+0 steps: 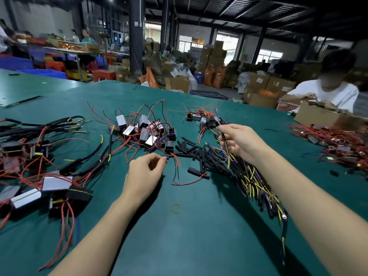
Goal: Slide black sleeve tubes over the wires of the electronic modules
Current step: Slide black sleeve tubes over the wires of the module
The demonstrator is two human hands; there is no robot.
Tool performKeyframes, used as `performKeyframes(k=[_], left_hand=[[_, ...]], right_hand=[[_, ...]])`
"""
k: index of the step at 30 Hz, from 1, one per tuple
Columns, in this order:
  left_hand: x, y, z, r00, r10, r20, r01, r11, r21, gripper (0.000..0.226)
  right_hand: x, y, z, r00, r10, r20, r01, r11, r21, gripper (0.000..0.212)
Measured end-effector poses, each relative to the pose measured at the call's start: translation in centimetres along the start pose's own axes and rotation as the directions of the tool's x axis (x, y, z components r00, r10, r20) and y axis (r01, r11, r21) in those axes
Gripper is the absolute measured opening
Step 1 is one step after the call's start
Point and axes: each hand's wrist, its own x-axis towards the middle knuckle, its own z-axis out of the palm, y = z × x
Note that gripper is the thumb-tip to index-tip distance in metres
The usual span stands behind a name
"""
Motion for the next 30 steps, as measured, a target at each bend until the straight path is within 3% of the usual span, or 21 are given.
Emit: performKeyframes(k=[3, 6, 10, 12, 14, 15, 17, 19, 21, 23, 26, 28, 30], left_hand=[[-0.6, 1.6, 0.1, 0.997, 0.021, 0.068, -0.011, 0.99, -0.143, 0.019], [-1.3, 3.4, 0.3, 0.967, -0.083, 0.242, 0.183, 0.884, -0.429, 0.02], [-2.2, 4.8, 0.7, 0.875, -0.131, 0.465, 0.375, 0.791, -0.483, 0.024], [-2.3, 4.8, 1.0, 0.883, -0.111, 0.456, 0.355, 0.792, -0.496, 0.022], [-2.2, 4.3, 1.2, 0.944, -0.051, 0.327, 0.188, 0.895, -0.405, 0.015], [-2.1, 3.8, 1.3, 0.969, -0.003, 0.249, 0.082, 0.949, -0.304, 0.012], [-1.9, 2.9, 1.5, 0.987, 0.072, 0.146, -0.054, 0.991, -0.125, 0.011], [-1.8, 2.1, 1.6, 0.993, 0.077, 0.091, -0.071, 0.995, -0.072, 0.012], [-1.6, 1.7, 1.7, 0.997, 0.068, 0.032, -0.065, 0.995, -0.079, 0.014], [-1.2, 1.6, 1.8, 0.997, 0.057, -0.057, -0.064, 0.99, -0.123, 0.016], [-0.7, 1.7, 1.6, 0.981, -0.006, -0.193, -0.044, 0.966, -0.253, 0.017], [-0.4, 1.5, 1.2, 0.965, -0.078, -0.249, -0.01, 0.942, -0.335, 0.016], [0.0, 1.3, 0.7, 0.946, -0.135, -0.295, 0.012, 0.923, -0.385, 0.018]], right_hand=[[-1.5, 0.0, 1.3, 0.994, 0.048, 0.096, -0.061, 0.989, 0.136, 0.007], [-2.5, 0.5, 2.4, 0.986, 0.064, 0.151, -0.102, 0.961, 0.258, 0.007], [-3.1, 1.1, 3.6, 0.975, 0.051, 0.217, -0.11, 0.956, 0.271, 0.008], [-2.8, 1.5, 3.8, 0.982, 0.038, 0.184, -0.075, 0.978, 0.195, 0.006], [-1.7, 2.1, 3.3, 0.999, -0.016, 0.044, 0.021, 0.993, -0.115, 0.006], [-1.0, 2.4, 2.7, 0.997, -0.069, -0.039, 0.05, 0.929, -0.366, 0.007], [0.2, 3.3, 1.4, 0.979, -0.143, -0.146, -0.025, 0.624, -0.781, 0.009], [0.8, 4.1, 0.8, 0.969, -0.153, -0.193, -0.136, 0.317, -0.938, 0.018], [1.2, 4.7, 1.4, 0.958, -0.228, -0.176, -0.14, 0.165, -0.976, 0.024], [1.9, 4.5, 3.1, 0.944, -0.326, -0.051, 0.018, 0.204, -0.979, 0.026], [3.1, 3.3, 7.6, 0.954, -0.247, 0.167, 0.27, 0.482, -0.833, 0.024], [3.9, 3.0, 10.7, 0.968, -0.15, 0.2, 0.25, 0.566, -0.785, 0.031], [4.8, 3.3, 13.0, 0.989, -0.058, 0.139, 0.148, 0.562, -0.814, 0.045]])
